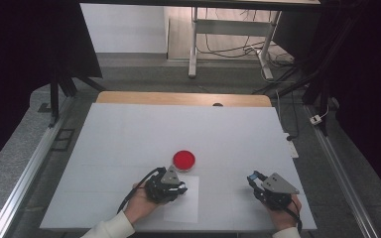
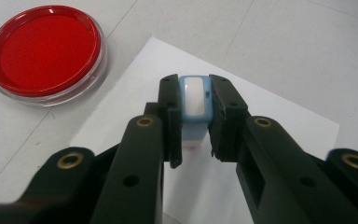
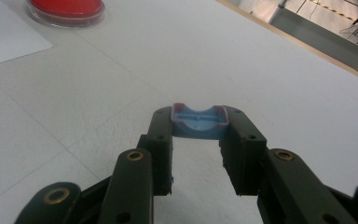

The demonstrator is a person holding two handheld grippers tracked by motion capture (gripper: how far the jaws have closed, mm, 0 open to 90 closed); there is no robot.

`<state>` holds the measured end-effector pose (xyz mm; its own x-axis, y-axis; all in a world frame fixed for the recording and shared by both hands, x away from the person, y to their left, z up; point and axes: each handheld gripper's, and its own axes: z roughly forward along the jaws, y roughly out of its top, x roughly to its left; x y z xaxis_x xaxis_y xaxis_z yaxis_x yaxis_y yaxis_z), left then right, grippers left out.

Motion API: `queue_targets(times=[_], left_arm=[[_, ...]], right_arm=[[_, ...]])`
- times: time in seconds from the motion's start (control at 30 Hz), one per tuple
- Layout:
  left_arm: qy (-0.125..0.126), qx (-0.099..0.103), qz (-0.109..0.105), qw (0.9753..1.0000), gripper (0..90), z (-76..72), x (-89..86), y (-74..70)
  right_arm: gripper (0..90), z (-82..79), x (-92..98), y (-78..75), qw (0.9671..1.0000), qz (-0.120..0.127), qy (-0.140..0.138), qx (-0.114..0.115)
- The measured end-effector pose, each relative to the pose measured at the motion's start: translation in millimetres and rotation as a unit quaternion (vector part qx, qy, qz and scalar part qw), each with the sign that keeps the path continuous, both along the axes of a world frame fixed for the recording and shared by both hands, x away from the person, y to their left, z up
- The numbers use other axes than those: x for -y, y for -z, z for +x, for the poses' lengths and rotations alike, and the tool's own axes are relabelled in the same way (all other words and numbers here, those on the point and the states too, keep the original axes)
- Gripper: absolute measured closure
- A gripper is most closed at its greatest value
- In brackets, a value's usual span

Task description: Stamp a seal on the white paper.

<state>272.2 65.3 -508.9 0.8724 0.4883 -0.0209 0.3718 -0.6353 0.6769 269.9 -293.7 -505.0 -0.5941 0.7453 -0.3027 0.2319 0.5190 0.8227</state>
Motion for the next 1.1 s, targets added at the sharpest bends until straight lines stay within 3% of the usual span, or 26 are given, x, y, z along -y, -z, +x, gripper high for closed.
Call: queue_targets(times=[0.93,1.1], left_arm=[[0.003,0.01,0.002,0.9999,75.8,-2.2,0.1,0.0],[0.006,0.012,-0.011,0.9999,75.5,-3.4,-1.5,-5.9]], right_arm=[[64.8,0.4,0.4,0.4,1.0,0.001,0.0,0.001],[64.8,-0.3,0.6,-0.4,1.0,0.001,0.0,0.0]])
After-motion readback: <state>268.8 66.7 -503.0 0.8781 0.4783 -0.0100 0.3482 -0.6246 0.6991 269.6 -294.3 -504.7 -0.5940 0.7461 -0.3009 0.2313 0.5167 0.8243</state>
